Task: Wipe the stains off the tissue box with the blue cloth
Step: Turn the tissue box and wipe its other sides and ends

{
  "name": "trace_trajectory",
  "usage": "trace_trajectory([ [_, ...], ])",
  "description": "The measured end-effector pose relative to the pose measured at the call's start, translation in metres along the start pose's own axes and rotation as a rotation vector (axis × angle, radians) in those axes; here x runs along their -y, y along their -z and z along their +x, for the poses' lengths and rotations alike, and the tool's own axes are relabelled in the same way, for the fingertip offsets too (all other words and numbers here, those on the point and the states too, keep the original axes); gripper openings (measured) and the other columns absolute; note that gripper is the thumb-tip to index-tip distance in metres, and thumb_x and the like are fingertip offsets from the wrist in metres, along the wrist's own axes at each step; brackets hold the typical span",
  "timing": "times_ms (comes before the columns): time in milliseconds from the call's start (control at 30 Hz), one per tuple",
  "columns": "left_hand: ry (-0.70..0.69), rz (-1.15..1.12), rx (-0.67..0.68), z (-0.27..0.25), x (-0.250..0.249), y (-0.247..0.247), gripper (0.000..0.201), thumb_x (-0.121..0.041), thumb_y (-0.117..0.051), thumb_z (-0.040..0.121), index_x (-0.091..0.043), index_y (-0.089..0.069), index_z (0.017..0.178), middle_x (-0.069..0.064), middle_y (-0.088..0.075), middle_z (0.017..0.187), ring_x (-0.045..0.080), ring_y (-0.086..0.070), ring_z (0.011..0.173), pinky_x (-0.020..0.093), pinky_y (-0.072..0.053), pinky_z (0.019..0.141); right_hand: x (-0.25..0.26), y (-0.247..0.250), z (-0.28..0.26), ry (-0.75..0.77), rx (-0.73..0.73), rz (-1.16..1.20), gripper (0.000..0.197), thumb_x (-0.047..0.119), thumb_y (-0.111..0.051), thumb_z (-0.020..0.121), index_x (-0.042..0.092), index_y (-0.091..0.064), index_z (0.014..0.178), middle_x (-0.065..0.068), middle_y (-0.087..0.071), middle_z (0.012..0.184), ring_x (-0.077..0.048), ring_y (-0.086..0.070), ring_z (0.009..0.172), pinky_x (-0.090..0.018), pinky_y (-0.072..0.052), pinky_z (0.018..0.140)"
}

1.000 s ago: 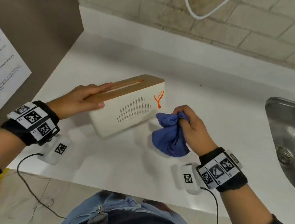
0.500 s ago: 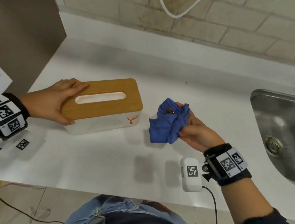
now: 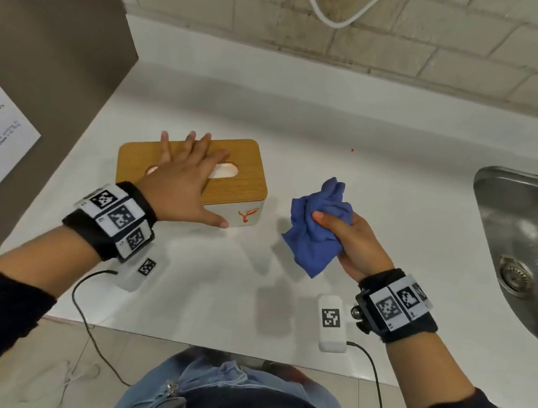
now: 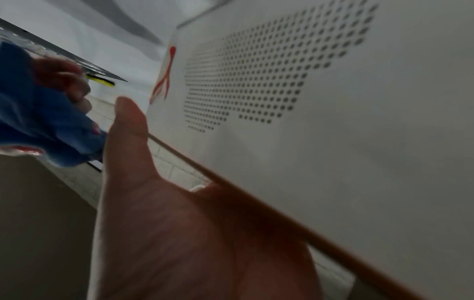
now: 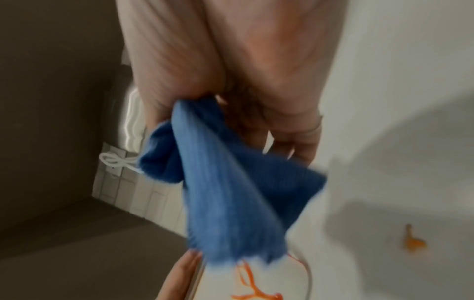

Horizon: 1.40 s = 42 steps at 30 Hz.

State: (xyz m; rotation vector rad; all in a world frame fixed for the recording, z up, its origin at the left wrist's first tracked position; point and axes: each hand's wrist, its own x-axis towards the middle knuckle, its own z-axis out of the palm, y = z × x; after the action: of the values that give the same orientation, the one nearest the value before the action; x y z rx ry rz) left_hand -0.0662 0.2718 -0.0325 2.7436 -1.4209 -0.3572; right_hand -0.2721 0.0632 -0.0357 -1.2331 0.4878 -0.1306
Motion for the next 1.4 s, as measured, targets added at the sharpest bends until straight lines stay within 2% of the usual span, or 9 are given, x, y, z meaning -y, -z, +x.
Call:
trace_trajectory([
  [100, 0.05, -0.005, 0.057, 0.017, 0.002, 0.002, 0.129, -0.08, -0.064, 0.049, -0.029, 0.004, 0.146, 0.02, -0.008, 0.157, 0.038, -0.007, 0.144, 0.064, 0.005, 0.112, -0.006, -0.008, 0.005, 0.056, -0.087, -0.006, 0.022, 0.006, -0.064, 0.082, 0.008, -0.054, 0.101, -0.006, -0.069, 0.086, -0.02, -0.066, 0.084, -0.027, -0.055, 0.074],
  [267, 0.047, -0.1, 0.119, 0.029, 0.012, 0.022, 0.123, -0.079, -0.057, 0.049, -0.034, 0.004, 0.146, 0.011, -0.029, 0.149, 0.033, -0.028, 0.135, 0.05, -0.017, 0.109, -0.026, -0.034, 0.013, 0.153, -0.426, -0.257, 0.048, 0.0, -0.066, 0.081, 0.021, -0.034, 0.111, 0.002, -0.054, 0.09, -0.012, -0.058, 0.079, -0.009, -0.048, 0.062],
  [533, 0.038, -0.456, 0.505, 0.048, 0.025, 0.055, 0.125, -0.083, -0.061, 0.04, -0.043, -0.006, 0.145, -0.003, -0.017, 0.157, 0.019, -0.023, 0.141, 0.034, -0.021, 0.114, -0.026, -0.09, 0.035, 0.806, -0.491, -0.857, 0.042, -0.001, -0.071, 0.071, 0.017, -0.063, 0.109, 0.002, -0.034, 0.127, -0.011, -0.038, 0.104, -0.011, -0.032, 0.088],
  [700, 0.007, -0.549, 0.526, 0.054, 0.029, 0.058, 0.11, -0.064, -0.054, 0.05, -0.036, -0.01, 0.147, -0.009, -0.016, 0.157, 0.013, -0.02, 0.141, 0.023, -0.019, 0.108, -0.032, -0.114, 0.061, 0.78, -0.516, -0.926, 0.056, -0.007, -0.068, 0.067, 0.028, -0.053, 0.109, 0.003, -0.038, 0.123, -0.021, -0.037, 0.099, -0.031, -0.038, 0.076],
  [867, 0.056, -0.553, 0.499, 0.061, 0.035, 0.054, 0.117, -0.063, -0.054, 0.046, -0.025, -0.01, 0.148, 0.001, -0.025, 0.155, 0.019, -0.029, 0.137, 0.027, -0.025, 0.107, -0.04, -0.118, 0.06, 0.671, -0.32, -0.944, 0.059, 0.007, -0.065, 0.068, 0.019, -0.047, 0.122, -0.007, -0.033, 0.135, -0.025, -0.034, 0.114, -0.033, -0.036, 0.095],
  [1033, 0.084, -0.521, 0.456, 0.068, 0.042, 0.054, 0.099, -0.06, -0.063, 0.058, -0.025, -0.024, 0.142, 0.007, -0.047, 0.136, 0.02, -0.054, 0.106, 0.026, -0.045, 0.074, -0.039, -0.11, 0.06, 0.711, -0.289, -1.032, 0.046, -0.001, -0.051, 0.073, 0.016, -0.06, 0.115, -0.008, -0.053, 0.125, -0.022, -0.036, 0.11, -0.034, -0.038, 0.093],
  [1133, 0.071, -0.421, 0.475, 0.067, 0.042, 0.059, 0.102, -0.073, -0.058, 0.053, -0.025, -0.03, 0.139, 0.005, -0.05, 0.133, 0.021, -0.054, 0.111, 0.035, -0.048, 0.089, -0.043, -0.106, 0.059, 0.686, -0.266, -1.073, 0.045, -0.006, -0.058, 0.073, 0.017, -0.063, 0.111, -0.007, -0.057, 0.121, -0.023, -0.037, 0.11, -0.033, -0.04, 0.091],
  [1233, 0.006, -0.143, 0.413, 0.064, 0.035, 0.065, 0.087, -0.074, -0.045, 0.071, -0.023, -0.035, 0.141, 0.007, -0.037, 0.138, 0.028, -0.031, 0.131, 0.045, -0.028, 0.11, -0.052, -0.101, 0.052, 0.668, -0.255, -1.073, 0.043, -0.011, -0.06, 0.07, 0.015, -0.067, 0.105, -0.008, -0.061, 0.115, -0.021, -0.039, 0.105, -0.033, -0.042, 0.088],
  [1400, -0.048, -0.205, 0.436, 0.061, 0.033, 0.075, 0.056, -0.053, -0.038, 0.091, -0.015, -0.053, 0.128, 0.013, -0.057, 0.115, 0.028, -0.054, 0.107, 0.036, -0.04, 0.097, -0.058, -0.082, 0.038, 0.506, -0.092, -1.115, 0.037, -0.009, -0.052, 0.067, 0.011, -0.071, 0.091, -0.008, -0.066, 0.099, -0.033, -0.051, 0.091, -0.036, -0.047, 0.077],
])
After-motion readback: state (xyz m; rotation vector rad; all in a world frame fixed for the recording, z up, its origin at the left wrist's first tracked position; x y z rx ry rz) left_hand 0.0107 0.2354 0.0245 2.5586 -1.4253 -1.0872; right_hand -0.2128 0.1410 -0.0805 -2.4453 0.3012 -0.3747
